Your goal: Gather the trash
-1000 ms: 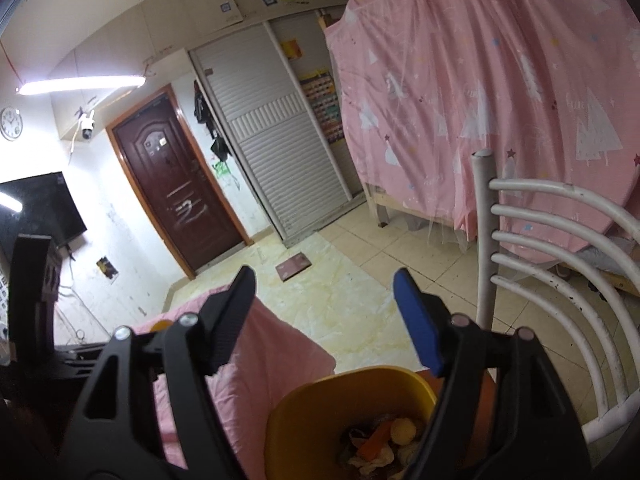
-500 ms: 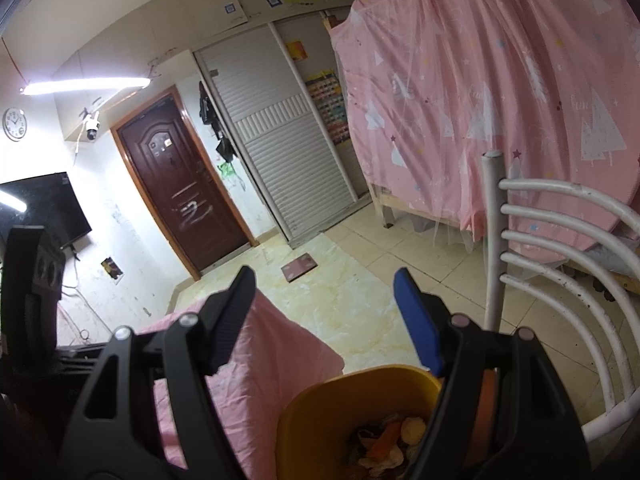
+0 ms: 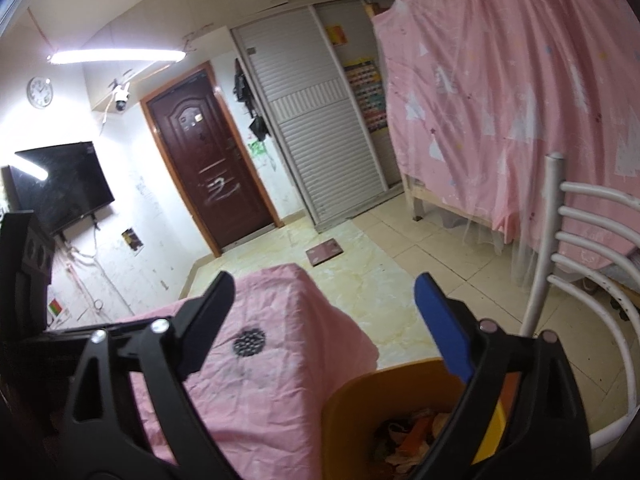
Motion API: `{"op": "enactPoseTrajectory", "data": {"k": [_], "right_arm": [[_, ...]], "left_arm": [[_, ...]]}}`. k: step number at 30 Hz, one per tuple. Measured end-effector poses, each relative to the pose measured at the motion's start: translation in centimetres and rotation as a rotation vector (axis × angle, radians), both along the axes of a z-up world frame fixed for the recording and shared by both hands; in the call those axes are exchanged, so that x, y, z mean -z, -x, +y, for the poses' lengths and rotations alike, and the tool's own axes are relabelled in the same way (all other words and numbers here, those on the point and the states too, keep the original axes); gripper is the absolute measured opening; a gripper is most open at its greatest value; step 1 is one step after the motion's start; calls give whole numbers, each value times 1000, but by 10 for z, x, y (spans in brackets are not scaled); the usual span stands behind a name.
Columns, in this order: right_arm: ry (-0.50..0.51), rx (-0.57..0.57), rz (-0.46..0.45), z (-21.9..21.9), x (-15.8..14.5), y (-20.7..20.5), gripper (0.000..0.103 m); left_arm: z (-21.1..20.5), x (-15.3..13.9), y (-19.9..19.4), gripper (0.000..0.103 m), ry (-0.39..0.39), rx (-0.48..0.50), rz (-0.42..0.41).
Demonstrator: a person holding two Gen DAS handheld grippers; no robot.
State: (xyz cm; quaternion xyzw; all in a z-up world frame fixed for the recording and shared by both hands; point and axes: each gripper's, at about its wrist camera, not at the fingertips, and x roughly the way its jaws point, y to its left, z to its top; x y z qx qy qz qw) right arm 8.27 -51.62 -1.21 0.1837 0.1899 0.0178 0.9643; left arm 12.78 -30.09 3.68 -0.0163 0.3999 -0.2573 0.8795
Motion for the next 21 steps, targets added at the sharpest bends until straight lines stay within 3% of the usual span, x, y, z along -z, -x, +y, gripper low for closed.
{"op": "enactPoseTrajectory", "data": {"k": [10, 15, 21], "right_arm": [[35, -144, 9, 68, -3, -25, 93], [62, -231, 24, 110, 0, -33, 97], [109, -315, 42, 154, 5, -35, 97]], "left_arm": [[82, -1, 2, 54, -21, -170, -60], [122, 4, 5, 63, -47, -266, -90], [167, 11, 15, 66, -89, -369, -133]]}}
